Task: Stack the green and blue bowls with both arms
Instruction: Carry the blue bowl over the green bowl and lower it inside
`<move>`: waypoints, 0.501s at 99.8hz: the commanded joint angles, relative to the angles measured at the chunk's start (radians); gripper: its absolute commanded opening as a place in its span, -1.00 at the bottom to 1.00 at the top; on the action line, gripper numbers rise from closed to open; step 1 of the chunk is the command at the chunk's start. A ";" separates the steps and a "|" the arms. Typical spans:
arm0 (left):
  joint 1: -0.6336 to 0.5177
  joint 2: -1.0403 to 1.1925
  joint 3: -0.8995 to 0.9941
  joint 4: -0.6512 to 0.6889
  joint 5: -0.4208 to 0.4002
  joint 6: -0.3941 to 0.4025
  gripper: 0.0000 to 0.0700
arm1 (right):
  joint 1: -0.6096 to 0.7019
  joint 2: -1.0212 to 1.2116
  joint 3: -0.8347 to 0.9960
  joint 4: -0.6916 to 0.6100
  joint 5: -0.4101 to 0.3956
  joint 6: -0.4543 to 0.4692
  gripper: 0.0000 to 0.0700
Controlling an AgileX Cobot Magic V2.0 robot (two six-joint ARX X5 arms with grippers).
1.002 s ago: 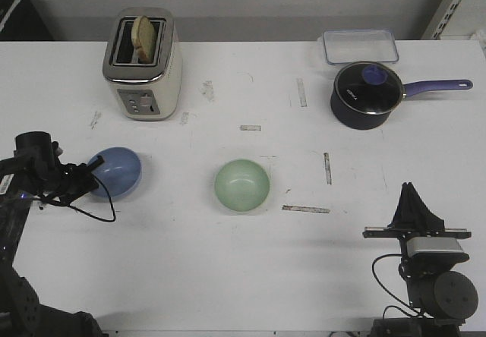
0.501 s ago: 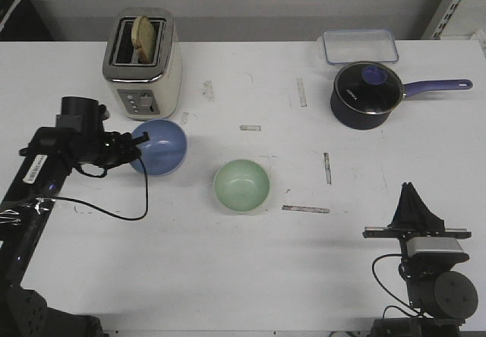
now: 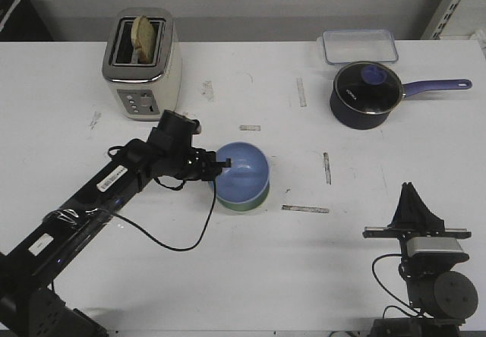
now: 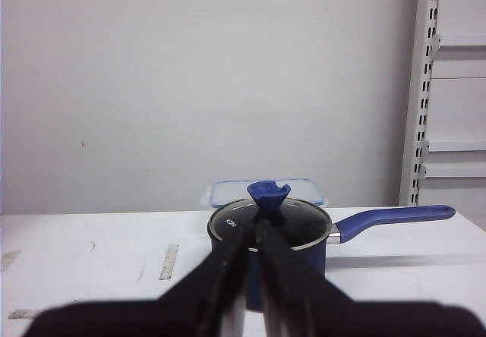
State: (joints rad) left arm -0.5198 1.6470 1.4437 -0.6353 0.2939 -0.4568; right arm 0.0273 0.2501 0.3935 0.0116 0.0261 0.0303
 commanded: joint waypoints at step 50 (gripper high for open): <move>-0.060 0.059 0.023 0.008 -0.066 -0.008 -0.57 | 0.003 -0.002 0.000 0.011 0.000 -0.005 -0.96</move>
State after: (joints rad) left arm -0.5720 1.7004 1.4437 -0.6350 0.2256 -0.4606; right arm 0.0273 0.2501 0.3935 0.0116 0.0261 0.0299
